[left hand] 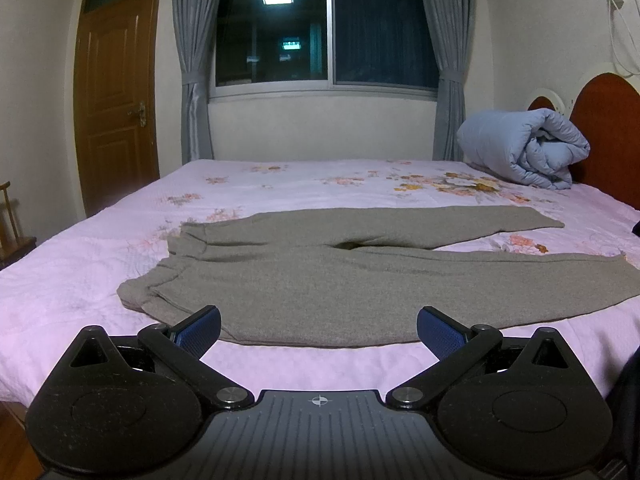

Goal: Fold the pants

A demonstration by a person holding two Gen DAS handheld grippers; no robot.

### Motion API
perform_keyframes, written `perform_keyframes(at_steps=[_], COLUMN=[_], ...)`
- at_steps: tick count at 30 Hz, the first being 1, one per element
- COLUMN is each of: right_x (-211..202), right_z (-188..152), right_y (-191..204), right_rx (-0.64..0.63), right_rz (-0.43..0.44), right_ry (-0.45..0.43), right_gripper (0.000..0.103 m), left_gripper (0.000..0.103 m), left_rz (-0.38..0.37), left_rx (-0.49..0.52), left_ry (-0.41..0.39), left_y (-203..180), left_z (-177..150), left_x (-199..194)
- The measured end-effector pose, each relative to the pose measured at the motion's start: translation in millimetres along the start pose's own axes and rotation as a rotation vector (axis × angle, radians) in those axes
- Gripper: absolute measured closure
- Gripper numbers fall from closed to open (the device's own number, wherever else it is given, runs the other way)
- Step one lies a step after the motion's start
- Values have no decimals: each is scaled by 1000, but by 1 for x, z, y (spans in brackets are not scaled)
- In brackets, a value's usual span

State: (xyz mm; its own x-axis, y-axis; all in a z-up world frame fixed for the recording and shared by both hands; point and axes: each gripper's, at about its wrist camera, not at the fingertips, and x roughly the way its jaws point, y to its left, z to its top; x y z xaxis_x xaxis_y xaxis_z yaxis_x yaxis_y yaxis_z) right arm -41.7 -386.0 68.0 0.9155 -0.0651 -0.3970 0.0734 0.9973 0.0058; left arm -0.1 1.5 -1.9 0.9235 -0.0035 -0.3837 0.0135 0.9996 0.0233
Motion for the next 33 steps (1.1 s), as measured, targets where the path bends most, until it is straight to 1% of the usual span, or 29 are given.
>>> perform_keyframes(at_steps=[4, 22, 33], right_x=[-5, 0, 2], right_z=[3, 1, -1], right_y=[-2, 1, 2], right_rx=[-4, -1, -7], right_rz=[0, 0, -4], right_ry=[0, -1, 0], right_gripper=[6, 6, 6], left_gripper=[0, 0, 0], left_rz=[0, 1, 0], left_rx=[-6, 4, -7], left_ry=[-2, 3, 5], left_y=[1, 3, 2], left_z=[0, 1, -1], left_x=[0, 2, 2])
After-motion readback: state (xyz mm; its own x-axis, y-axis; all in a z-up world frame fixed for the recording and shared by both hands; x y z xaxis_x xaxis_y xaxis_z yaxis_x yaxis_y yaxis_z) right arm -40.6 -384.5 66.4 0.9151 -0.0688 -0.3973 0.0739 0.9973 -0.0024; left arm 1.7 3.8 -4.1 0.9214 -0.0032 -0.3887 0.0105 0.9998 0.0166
